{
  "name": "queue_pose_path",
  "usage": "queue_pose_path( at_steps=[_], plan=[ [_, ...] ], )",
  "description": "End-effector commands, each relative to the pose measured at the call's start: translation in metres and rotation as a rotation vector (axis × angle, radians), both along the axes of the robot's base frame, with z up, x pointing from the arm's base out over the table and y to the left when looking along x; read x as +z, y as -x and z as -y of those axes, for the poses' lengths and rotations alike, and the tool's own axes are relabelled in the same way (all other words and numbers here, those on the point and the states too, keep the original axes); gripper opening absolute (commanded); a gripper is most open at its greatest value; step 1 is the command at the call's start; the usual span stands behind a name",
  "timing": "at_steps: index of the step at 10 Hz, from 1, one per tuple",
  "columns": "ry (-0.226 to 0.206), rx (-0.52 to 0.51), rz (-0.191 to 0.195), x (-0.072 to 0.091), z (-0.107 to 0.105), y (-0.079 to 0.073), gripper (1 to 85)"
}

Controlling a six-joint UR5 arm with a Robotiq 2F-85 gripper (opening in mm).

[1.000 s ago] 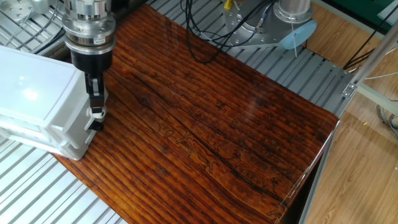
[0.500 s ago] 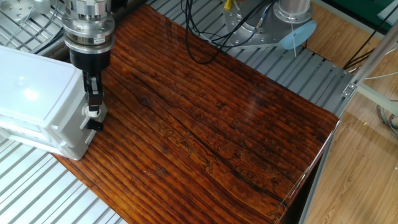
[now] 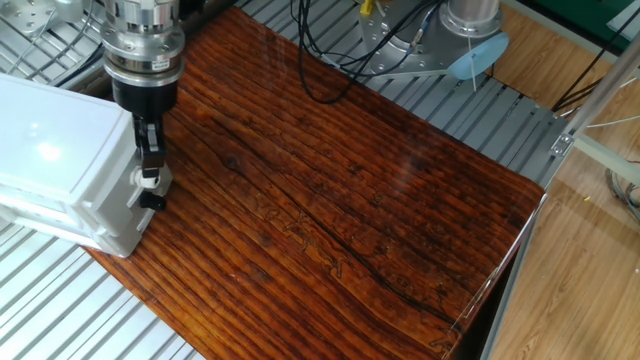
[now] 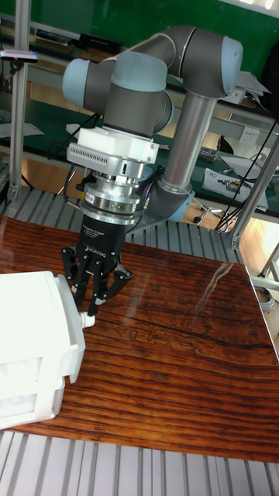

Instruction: Use the gripper to push and close the drawer

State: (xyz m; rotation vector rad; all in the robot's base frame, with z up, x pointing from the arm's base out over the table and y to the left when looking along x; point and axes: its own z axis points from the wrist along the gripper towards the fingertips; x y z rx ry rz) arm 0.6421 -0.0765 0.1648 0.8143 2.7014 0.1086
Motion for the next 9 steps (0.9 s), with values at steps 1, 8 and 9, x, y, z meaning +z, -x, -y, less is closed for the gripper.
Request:
queue_pose_path(
  at_steps=[1, 8, 9],
  plan=[
    [-0.018, -0.013, -0.006, 0.0, -0.002, 0.002, 32.7],
    [0.032, -0.063, -0.006, 0.001, 0.014, 0.002, 26.0],
    [0.034, -0.049, 0.009, 0.002, 0.014, -0.001, 28.3]
  ],
)
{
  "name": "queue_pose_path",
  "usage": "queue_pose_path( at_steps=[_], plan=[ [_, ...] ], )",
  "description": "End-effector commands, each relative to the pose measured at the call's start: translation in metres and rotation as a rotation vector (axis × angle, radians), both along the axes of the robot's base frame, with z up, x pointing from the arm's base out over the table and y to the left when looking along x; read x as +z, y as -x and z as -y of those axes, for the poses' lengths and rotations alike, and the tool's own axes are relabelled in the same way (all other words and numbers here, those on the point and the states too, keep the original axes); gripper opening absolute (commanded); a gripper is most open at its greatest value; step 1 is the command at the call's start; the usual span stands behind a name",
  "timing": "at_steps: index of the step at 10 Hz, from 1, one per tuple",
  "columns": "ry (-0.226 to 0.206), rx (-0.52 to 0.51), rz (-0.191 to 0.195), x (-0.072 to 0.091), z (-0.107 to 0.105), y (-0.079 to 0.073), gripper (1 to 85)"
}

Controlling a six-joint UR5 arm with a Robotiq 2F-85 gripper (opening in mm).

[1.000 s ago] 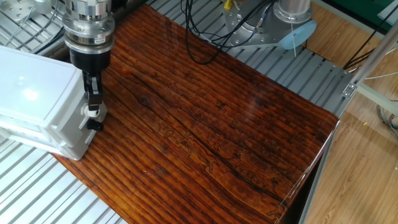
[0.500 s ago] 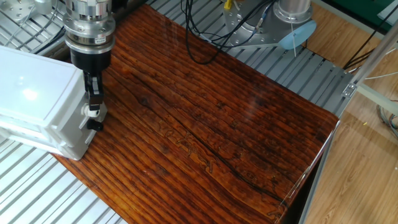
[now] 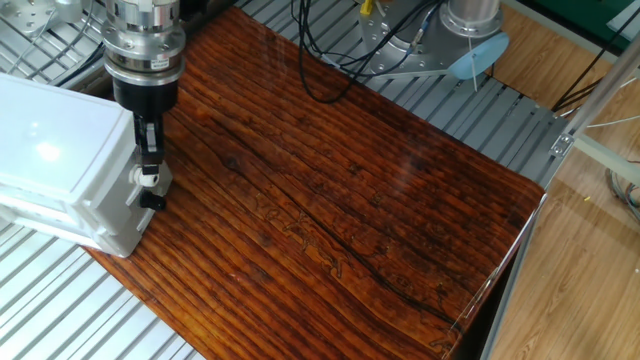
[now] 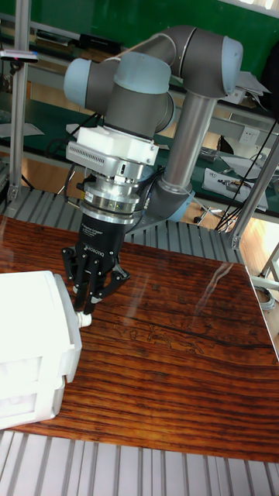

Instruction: Use the gripper to push and close the drawer

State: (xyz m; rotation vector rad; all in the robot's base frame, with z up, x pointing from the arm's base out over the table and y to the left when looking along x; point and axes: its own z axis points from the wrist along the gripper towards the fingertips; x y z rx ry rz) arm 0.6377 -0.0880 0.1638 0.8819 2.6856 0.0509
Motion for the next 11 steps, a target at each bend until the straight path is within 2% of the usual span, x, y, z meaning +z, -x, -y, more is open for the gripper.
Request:
queue_pose_path(
  at_steps=[1, 4, 6, 8, 11],
  plan=[
    [0.003, 0.018, 0.042, 0.005, 0.0, -0.011, 31.7],
    [0.0, 0.048, 0.082, 0.01, -0.002, -0.023, 35.0],
    [0.0, 0.078, 0.076, 0.012, 0.013, -0.022, 35.0],
    [0.004, 0.099, 0.085, 0.013, 0.027, -0.024, 35.0],
    [-0.018, 0.097, 0.097, 0.013, 0.022, -0.028, 35.0]
  ],
)
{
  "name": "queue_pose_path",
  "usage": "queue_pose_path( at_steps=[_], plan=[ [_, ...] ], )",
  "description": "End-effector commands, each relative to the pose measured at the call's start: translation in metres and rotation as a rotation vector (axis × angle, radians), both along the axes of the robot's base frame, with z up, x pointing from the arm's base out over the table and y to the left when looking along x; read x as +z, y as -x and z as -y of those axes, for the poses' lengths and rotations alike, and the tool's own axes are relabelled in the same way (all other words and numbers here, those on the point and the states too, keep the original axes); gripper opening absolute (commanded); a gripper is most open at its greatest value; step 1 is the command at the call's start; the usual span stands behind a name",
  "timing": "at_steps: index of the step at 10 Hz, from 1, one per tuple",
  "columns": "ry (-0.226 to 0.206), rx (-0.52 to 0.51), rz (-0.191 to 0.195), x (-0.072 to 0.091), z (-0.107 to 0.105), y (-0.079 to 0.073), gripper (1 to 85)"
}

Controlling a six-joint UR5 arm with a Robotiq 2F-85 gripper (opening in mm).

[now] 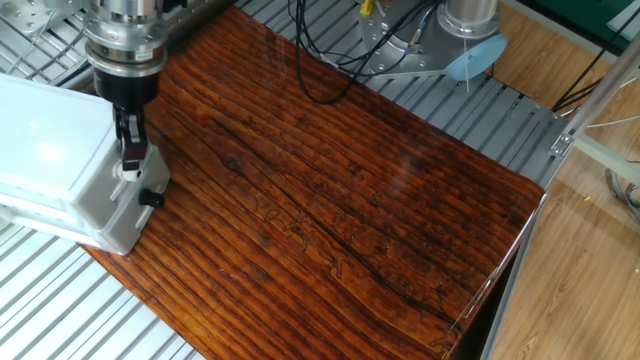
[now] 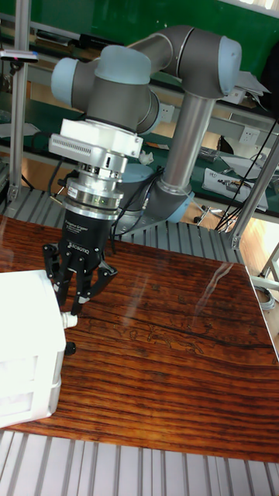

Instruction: Use the gripper to push and close the drawer

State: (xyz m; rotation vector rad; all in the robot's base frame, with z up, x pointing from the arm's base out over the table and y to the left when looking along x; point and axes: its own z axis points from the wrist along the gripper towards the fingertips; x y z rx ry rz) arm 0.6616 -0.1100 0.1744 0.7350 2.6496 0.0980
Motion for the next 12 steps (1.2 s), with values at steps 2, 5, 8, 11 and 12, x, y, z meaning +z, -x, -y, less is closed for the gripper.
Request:
queue_pose_path(
  at_steps=[2, 5, 8, 11, 12],
  plan=[
    [-0.082, -0.029, 0.033, 0.006, -0.026, -0.004, 34.0],
    [-0.126, -0.056, 0.02, 0.009, -0.055, 0.005, 32.3],
    [-0.182, -0.055, -0.164, 0.02, -0.101, 0.052, 5.3],
    [0.023, 0.152, -0.359, 0.043, -0.113, 0.099, 1.0],
    [0.039, 0.201, -0.389, 0.044, -0.119, 0.108, 1.0]
  ],
)
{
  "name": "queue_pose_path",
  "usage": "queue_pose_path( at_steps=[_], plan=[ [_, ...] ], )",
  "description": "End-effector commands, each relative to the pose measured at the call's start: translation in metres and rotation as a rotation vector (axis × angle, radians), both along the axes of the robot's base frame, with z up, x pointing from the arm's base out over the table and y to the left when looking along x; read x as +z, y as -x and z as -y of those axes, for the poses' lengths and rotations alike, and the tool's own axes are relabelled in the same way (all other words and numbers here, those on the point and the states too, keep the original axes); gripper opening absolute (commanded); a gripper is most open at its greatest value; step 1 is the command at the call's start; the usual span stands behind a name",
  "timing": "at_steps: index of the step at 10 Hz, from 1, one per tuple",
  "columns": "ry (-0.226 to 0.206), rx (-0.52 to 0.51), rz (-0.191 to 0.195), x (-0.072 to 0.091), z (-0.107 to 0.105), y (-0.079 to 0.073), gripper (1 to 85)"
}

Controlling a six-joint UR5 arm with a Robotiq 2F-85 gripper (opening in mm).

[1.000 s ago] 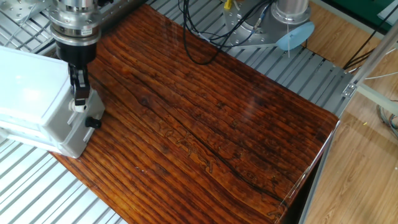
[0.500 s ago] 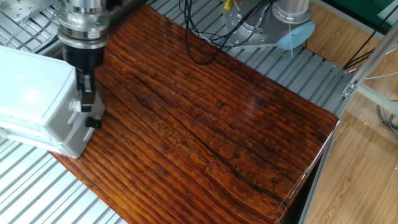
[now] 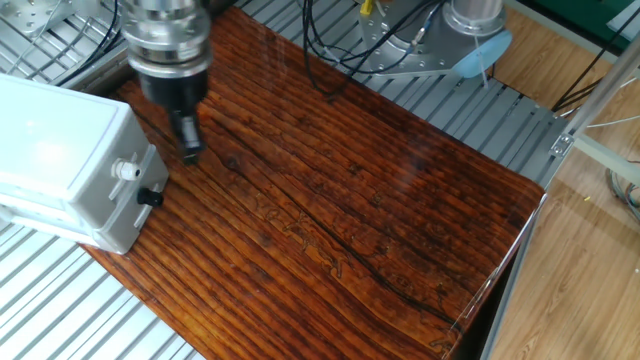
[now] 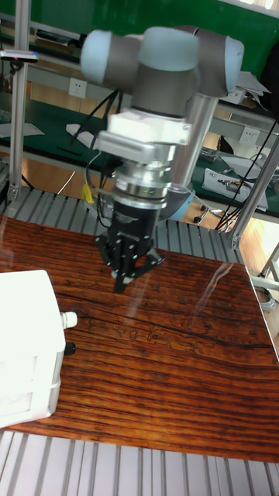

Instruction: Use the gripper to push and close the drawer

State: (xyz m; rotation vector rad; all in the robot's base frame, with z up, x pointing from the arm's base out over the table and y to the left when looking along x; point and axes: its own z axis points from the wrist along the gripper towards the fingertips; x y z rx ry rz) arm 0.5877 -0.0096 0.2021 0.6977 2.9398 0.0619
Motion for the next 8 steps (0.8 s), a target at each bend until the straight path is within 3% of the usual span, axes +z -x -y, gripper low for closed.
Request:
queue_pose_path(
  at_steps=[1, 2, 3, 5, 6, 8],
  plan=[
    [0.042, 0.127, -0.085, 0.011, -0.025, 0.029, 1.0],
    [0.015, 0.069, -0.019, -0.001, -0.033, 0.016, 1.0],
    [0.019, 0.043, 0.017, -0.013, -0.031, 0.011, 1.0],
    [0.022, 0.039, 0.016, -0.03, -0.024, 0.015, 1.0],
    [0.081, 0.13, -0.015, -0.03, -0.009, 0.024, 1.0],
    [0.094, 0.174, -0.028, -0.031, -0.006, 0.028, 1.0]
  ],
)
